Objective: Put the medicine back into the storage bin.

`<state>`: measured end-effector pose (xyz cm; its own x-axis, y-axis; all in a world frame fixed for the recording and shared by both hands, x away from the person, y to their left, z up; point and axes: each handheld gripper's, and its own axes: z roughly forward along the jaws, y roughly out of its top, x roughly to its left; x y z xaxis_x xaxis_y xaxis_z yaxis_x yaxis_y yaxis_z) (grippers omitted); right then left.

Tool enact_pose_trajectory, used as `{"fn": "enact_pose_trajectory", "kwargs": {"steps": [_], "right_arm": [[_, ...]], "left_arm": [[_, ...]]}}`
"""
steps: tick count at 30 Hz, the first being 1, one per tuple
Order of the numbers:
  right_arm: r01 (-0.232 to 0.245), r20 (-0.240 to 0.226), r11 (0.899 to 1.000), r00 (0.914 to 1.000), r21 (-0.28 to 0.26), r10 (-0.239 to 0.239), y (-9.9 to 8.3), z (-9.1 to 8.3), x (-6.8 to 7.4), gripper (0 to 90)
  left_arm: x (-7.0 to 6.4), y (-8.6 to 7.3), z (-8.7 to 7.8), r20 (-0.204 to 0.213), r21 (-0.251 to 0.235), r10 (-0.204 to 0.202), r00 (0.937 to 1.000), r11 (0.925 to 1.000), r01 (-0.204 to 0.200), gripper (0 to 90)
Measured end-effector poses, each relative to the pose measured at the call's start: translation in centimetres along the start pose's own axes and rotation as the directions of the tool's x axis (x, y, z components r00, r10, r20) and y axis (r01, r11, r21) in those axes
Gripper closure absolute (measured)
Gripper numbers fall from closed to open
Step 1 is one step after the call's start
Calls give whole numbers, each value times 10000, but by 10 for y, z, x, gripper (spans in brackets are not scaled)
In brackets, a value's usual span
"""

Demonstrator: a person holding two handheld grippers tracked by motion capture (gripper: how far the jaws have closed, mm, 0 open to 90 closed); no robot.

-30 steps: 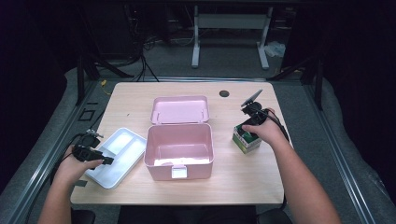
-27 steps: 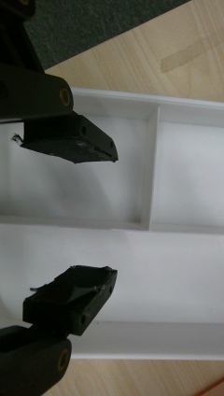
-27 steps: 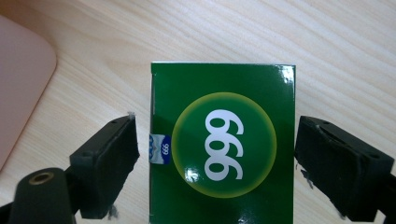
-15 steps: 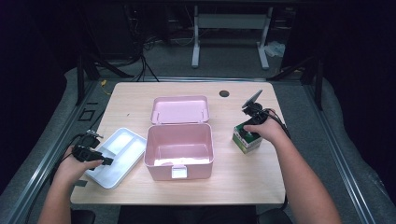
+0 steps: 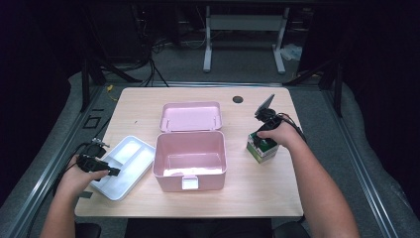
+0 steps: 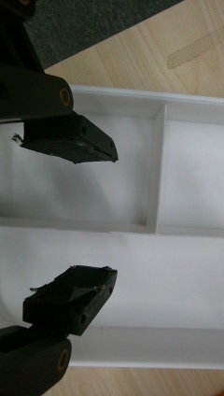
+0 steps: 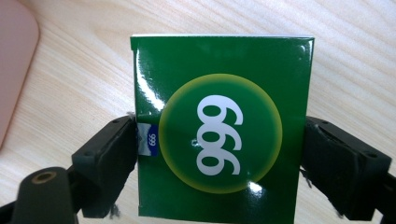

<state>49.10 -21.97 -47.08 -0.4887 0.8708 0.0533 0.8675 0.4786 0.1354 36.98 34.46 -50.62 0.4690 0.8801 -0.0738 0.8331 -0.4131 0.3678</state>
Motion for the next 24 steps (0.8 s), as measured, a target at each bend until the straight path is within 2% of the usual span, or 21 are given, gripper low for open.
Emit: {"fn": "enact_pose_trajectory", "kwargs": {"steps": [9,24], "right_arm": [[36,75,9997,10000,242,-38,3,1,1,148],[23,295,9995,9996,309,-32,4,2,3,154]], "left_arm": [[0,0,0,1,36,-48,10000,10000,48,367],[1,-1,1,18,41,-87,10000,10000,87,367]]}}
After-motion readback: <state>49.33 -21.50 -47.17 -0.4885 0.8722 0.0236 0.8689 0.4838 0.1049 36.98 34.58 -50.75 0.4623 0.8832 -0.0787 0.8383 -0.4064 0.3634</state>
